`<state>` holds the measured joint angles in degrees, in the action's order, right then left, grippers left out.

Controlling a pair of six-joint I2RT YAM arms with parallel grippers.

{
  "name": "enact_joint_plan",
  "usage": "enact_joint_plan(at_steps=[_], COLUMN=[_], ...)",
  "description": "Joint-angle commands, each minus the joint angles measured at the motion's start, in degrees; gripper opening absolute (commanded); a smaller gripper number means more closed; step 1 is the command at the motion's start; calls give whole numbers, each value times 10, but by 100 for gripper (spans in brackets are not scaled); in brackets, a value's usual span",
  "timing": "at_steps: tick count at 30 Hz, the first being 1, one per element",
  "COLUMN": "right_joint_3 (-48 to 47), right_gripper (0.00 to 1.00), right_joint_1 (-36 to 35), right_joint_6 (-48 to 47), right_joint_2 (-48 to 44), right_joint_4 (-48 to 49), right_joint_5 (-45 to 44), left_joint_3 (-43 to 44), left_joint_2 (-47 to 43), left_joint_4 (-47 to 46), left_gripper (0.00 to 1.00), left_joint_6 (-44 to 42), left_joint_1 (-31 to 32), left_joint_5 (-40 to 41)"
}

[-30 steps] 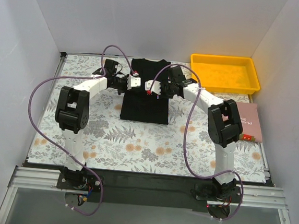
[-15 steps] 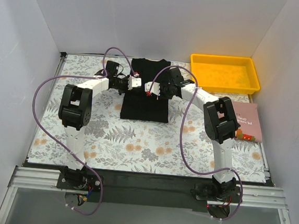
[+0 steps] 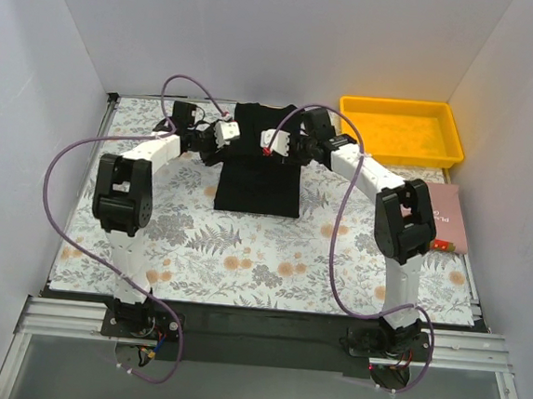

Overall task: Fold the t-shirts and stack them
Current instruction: Fold the tshirt

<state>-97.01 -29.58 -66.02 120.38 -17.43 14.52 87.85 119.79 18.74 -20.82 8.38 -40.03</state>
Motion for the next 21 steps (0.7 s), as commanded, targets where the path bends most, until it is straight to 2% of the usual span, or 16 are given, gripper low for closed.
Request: enact_joint_plan(at_steps=[1, 4, 8, 10, 11, 12, 14, 15, 16, 18, 19, 21], right_joint_3=[30, 74, 118, 117, 112, 109, 112, 114, 122, 130, 134, 139], right_gripper=[44, 38, 33, 31, 31, 30, 31, 31, 31, 32, 34, 36], right_joint_1=[-3, -18, -46, -50, -48, -48, -43, -41, -39, -35, -31, -28], right_joint_6=[40, 97, 199, 270, 345, 379, 476, 501, 531, 603, 624, 686], right_joint_2=[-114, -152, -175, -168, -162, -159, -152, -148, -141, -132, -120, -103], right_joint_4=[-36, -62, -74, -76, -89, -91, -89, -81, -70, -30, -18, 5], right_joint_5=[21, 38, 58, 90, 111, 133, 208, 231, 267, 301, 332, 356], left_joint_3=[-51, -121, -183, -203, -204, -206, -221, -234, -260, -285, -297, -312], left_joint_2=[-134, -201, -247, -254, -251, -248, -239, -237, -231, -224, -221, -200], left_joint_4=[8, 9, 5, -1, 0, 5, 0, -45, -75, -133, -196, -250], left_gripper=[49, 48, 43, 42, 41, 42, 45, 46, 47, 49, 49, 50], left_joint_6=[48, 74, 160, 277, 323, 416, 501, 552, 655, 733, 802, 842], left_joint_1=[-17, -14, 5, 15, 17, 16, 16, 17, 16, 17, 17, 18], left_joint_5=[-45, -73, -86, -106, -124, -151, -226, -244, -260, -278, -283, -283])
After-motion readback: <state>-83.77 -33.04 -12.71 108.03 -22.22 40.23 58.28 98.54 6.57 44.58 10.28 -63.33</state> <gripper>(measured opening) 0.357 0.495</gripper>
